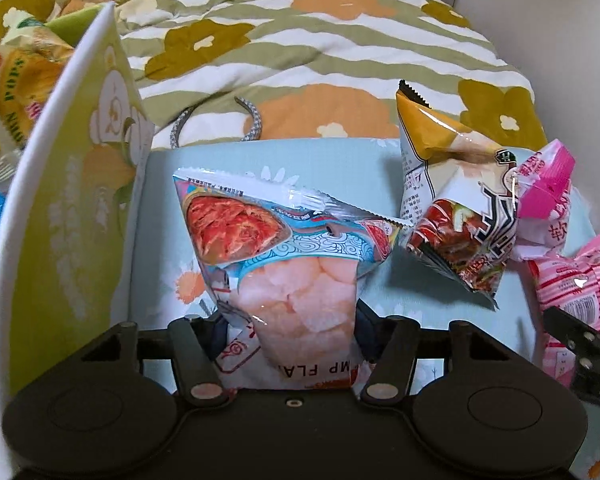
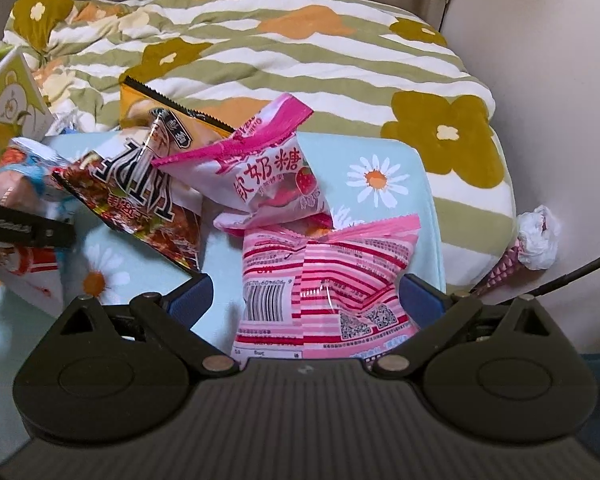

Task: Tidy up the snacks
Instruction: 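Grasp the shrimp-chip bag with the left tool while the right tool grasps the pink striped bag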

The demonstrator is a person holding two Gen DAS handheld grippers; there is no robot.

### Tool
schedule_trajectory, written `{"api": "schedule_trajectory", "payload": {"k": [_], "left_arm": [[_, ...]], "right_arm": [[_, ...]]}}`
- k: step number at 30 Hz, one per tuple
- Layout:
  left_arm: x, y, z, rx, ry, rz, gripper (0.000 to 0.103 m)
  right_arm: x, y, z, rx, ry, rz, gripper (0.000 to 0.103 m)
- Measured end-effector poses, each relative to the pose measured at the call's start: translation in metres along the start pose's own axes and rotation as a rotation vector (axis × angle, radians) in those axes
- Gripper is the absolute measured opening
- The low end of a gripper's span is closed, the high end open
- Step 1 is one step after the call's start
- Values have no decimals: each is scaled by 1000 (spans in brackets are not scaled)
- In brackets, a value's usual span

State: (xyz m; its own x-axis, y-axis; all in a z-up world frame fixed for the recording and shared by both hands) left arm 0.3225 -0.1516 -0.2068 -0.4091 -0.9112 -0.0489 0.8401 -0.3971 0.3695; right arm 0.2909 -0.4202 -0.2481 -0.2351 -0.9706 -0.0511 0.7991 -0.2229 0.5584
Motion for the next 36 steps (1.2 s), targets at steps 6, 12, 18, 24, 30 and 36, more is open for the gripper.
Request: {"api": "schedule_trajectory", "payload": {"k": [6,12,18,24,30,36], "left_arm": [[5,-11,9,12,-1,-12,63],[8,-20,15,14,3,-2,63],[11,-28,25,33,7,5,63],[16,-37,42,65,16,17,63],[26,-47,71,124,18,32,63],[31,-57,114,216,28,59,63]], "right_arm": [[2,-3,-10,-13,-20,10,103],[7,-9,-15,-31,-16,-2,98],[12,-13,-4,-28,3,-33,89],[15,-19,16,1,18,-36,89],[16,-22,46,44,54,-36,89],[11,-16,87,110,107,-7,89]]}}
Point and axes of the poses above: each gripper's, at about its wrist camera, not at the fingertips, and z roughly against the way its jaws point, x to its right, y to its top, the point moved 1 cm from there along -z, roughly the way its jaws point, and after that the axes turned 11 degrees about -z, right-handed, at the moved point
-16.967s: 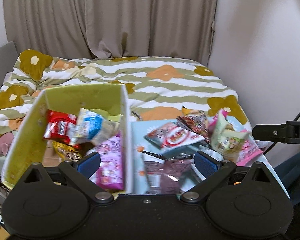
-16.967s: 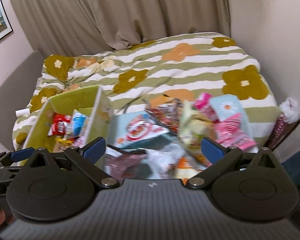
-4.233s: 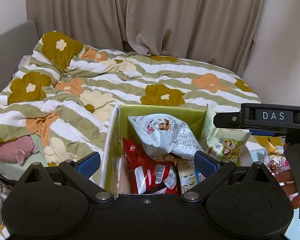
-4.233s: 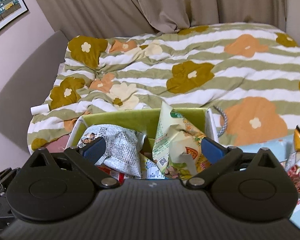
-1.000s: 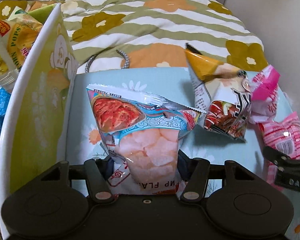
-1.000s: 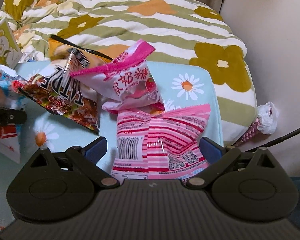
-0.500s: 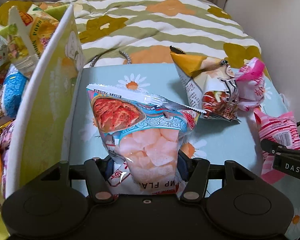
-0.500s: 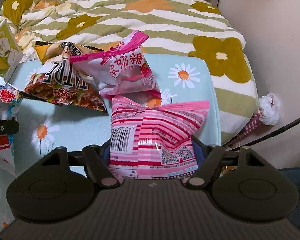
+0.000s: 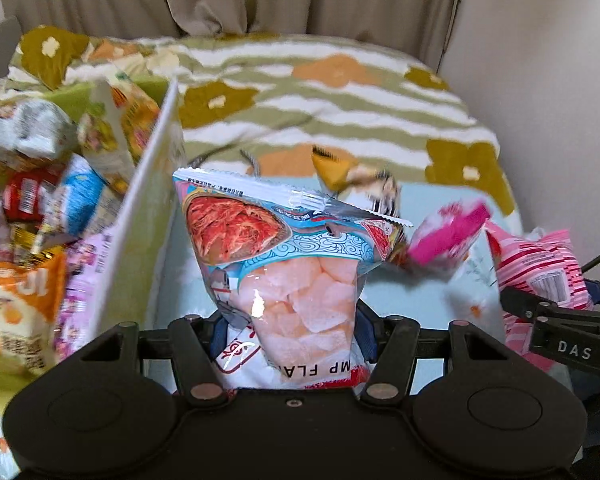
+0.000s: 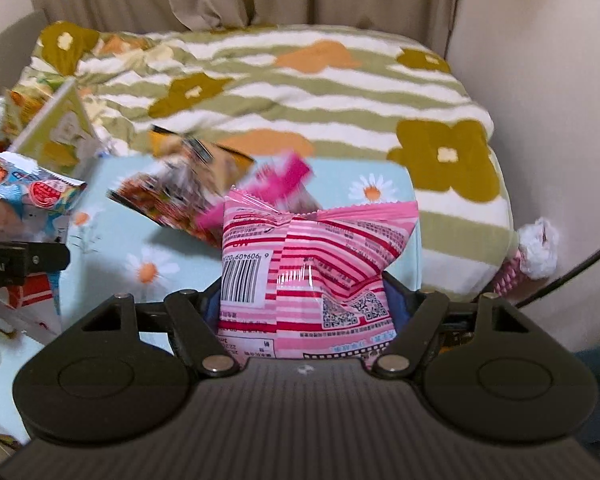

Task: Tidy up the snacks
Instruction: 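Grasp the shrimp-chip bag with the left tool while the right tool grasps the pink striped bag, then carry both bags over the yellow box and open the left tool to drop its bag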

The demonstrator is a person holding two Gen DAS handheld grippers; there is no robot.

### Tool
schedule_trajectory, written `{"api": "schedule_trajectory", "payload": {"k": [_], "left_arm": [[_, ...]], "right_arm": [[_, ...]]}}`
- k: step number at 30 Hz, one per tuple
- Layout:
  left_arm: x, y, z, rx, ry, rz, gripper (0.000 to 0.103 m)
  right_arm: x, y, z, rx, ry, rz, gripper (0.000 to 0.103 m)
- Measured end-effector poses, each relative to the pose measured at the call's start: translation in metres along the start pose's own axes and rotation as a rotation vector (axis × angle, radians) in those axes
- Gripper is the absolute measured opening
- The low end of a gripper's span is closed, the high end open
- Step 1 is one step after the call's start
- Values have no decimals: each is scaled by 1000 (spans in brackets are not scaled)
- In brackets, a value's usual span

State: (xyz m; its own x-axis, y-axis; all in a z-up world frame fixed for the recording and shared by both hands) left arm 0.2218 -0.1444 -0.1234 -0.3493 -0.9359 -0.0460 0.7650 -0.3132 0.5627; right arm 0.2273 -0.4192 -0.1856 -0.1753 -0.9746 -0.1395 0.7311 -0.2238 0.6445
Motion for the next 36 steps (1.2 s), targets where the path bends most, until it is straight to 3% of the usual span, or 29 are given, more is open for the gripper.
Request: {"api": "schedule_trajectory", "payload": {"k": [12,20,29,36], "left_arm": [[-29,-1,90,176,92,85,63],[-83,-9,126,234,153,138,63],[-171,-1,139,247,178,163,63],[-238,18,103,188,123,143,64]], "right_arm": [[-55,28,62,103,152,87,89],[-115,39,86,147,238,111,89],[-202,52,88,164,284,102,89],[-269,64,70,163,268,71,89]]}}
Point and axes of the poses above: each gripper's, at about its wrist camera, not at the fingertips, and z roughly against the way its jaws point, x to its right, y to its top, the point moved 1 cm from there along -z, roughly the way its jaws point, and after that the axes turned 11 degrees about -z, right-handed, at the moved point
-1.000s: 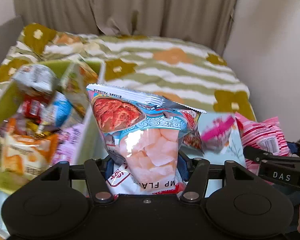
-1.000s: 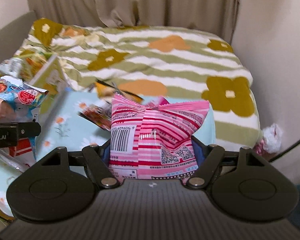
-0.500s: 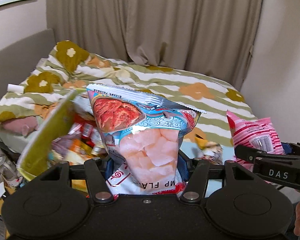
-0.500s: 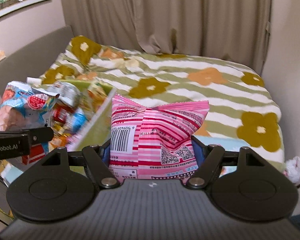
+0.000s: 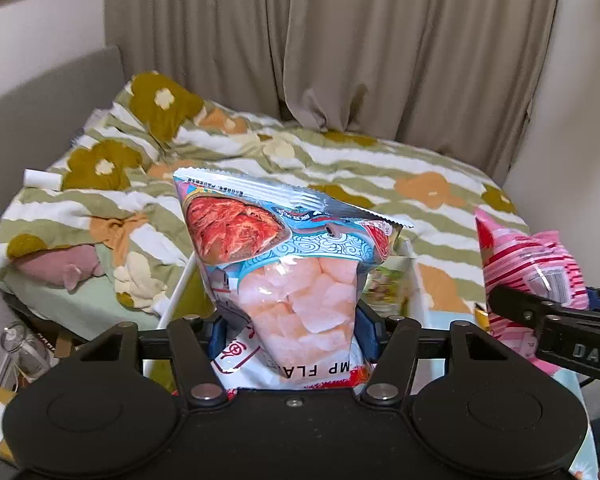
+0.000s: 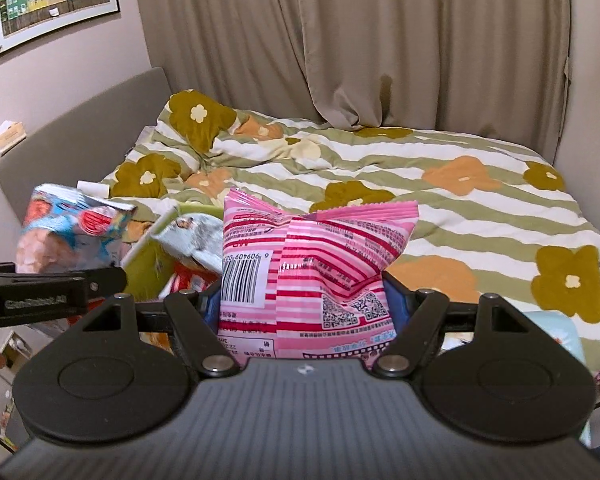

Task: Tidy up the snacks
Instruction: 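Carry both bags over the yellow box and open the left tool to drop its bag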

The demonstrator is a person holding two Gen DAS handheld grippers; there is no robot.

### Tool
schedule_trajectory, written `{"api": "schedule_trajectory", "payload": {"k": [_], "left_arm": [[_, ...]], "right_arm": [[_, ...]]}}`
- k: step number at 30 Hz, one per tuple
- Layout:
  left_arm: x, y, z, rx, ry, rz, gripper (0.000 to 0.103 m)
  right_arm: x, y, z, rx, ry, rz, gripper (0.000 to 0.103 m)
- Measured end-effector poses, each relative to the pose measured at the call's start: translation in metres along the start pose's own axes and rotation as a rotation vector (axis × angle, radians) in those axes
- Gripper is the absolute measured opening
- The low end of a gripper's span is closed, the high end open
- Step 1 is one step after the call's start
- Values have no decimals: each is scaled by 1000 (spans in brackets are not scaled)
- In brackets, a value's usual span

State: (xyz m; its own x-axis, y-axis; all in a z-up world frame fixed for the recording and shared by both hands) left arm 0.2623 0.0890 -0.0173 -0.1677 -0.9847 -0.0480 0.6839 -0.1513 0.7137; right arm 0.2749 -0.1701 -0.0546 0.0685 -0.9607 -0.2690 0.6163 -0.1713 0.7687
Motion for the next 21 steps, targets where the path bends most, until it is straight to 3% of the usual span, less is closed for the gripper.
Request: {"api": "schedule_trajectory", "payload": {"k": [3,5,6,15,21], "left_arm": [[-18,3,-28,-24,-52,-1,69],[-26,4,-44,-43,-84,-7,96],[-29,3,-51,-51,-93,-11,99],[-51,-16,-47,-70,-158,-16,102],[-62,-24,-36,-58,-144,-23,102]], "right_arm": [[-17,1,-19,-10,-26,-20,89],[-25,1,-31,-20,-45,-37,89],[-28,0,-36,-26,-53,-44,89],[-43,-7,-59,-77,-95,-94,90],[-56,-3,-65,-67,-75,-102,90]]}}
Point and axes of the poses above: each gripper's, at about its wrist camera, not at the fingertips, and z roughly against the way its jaws point, x to its right, y to its top, the point moved 1 cm from there along -z, roughly the way its jaws point, and after that the axes turned 11 degrees about -z, right-handed, at the moved point
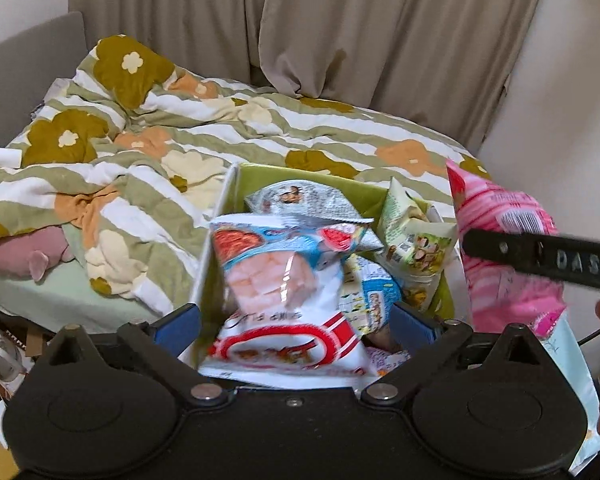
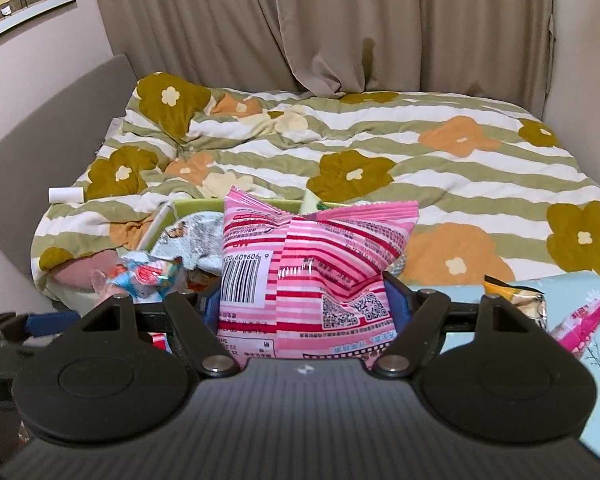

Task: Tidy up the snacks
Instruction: 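Carry both bags over the yellow box and open the left tool to drop its bag, then open the right tool to drop the pink striped bag into the yellow box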

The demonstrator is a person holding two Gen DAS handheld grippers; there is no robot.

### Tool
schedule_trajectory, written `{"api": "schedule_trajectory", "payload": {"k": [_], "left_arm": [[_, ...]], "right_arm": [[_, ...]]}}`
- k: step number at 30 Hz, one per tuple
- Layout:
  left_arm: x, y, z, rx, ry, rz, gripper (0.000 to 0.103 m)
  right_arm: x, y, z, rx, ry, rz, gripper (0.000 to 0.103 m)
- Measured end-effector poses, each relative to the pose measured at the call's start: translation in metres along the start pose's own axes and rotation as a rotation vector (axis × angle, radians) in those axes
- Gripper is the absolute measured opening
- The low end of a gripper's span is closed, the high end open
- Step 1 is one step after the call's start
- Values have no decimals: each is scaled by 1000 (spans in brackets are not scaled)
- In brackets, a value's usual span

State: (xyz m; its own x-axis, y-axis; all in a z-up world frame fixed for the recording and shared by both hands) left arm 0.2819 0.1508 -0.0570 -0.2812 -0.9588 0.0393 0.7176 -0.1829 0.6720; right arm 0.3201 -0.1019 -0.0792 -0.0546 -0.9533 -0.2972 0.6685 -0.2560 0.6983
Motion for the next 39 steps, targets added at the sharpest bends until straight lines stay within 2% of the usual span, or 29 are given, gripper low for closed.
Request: {"api": "schedule_trajectory", "payload": {"k": [6,9,13,18,26,32,39], "left_arm": [[-14,-5,7,2,22,29,102],[-17,-8,10,3,40,40,102],[-19,-14,9,-11,47,50,102],[-17,-20,9,-19,41,59,102],[-6,-13,29,14,45,37,102],[14,-2,48,59,50,-22,102],[54,6,65,120,43,-60,102]], "right_arm": [[-19,3,-14,-11,35,4,91],[-22,1,-25,-13,58,-17,103],[-18,-7,-31,-19,80,-45,103],[-13,-15,-28,-6,60,-36,103],[-3,-15,5,22,61,-32,103],[10,-13,41,52,22,-40,103],[54,-13,82,96,-11,-74,103]]}}
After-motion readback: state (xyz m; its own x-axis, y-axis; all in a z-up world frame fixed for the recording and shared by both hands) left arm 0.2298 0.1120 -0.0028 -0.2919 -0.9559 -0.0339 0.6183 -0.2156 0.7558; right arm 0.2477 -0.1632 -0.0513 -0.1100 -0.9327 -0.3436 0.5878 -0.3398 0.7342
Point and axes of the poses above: each gripper's, at about its wrist camera, not at the fingertips, and z roughly against the way its jaws point, x to its right, y to its top, the point moved 1 cm from there along -z, roughly the way its jaws point, and after that the axes turned 11 degrees about -z, right-handed, at the moved point
